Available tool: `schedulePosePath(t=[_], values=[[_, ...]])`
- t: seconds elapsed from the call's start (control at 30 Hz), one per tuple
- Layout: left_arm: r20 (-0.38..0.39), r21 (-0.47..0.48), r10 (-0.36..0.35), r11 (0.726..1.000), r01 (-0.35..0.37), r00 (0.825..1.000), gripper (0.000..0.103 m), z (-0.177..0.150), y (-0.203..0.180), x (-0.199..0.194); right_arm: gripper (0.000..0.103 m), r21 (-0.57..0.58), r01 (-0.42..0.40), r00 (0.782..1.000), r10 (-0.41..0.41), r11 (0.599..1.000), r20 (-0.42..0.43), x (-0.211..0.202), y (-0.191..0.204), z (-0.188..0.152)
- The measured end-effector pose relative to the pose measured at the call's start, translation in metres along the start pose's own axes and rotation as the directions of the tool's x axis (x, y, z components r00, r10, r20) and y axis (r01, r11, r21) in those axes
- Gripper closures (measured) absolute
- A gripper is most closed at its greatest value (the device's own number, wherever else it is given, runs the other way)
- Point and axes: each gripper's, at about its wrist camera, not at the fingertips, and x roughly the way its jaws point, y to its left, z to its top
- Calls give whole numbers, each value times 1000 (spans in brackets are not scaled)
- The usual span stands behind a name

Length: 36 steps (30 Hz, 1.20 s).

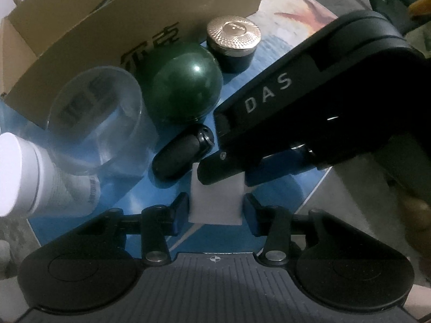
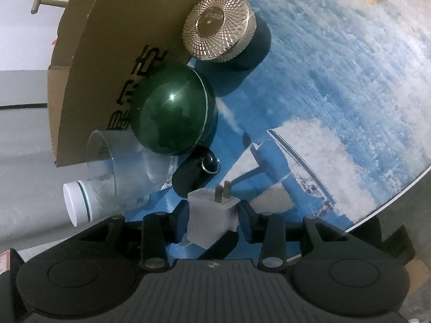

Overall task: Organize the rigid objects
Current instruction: 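Carry the white charger over the box and open the right gripper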

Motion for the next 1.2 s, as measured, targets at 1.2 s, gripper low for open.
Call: schedulePosePath(t=[1.2], values=[[395, -1, 139, 989, -151, 908, 61, 88, -14, -131, 66, -271, -118, 957, 182, 956, 226, -127, 116, 56]])
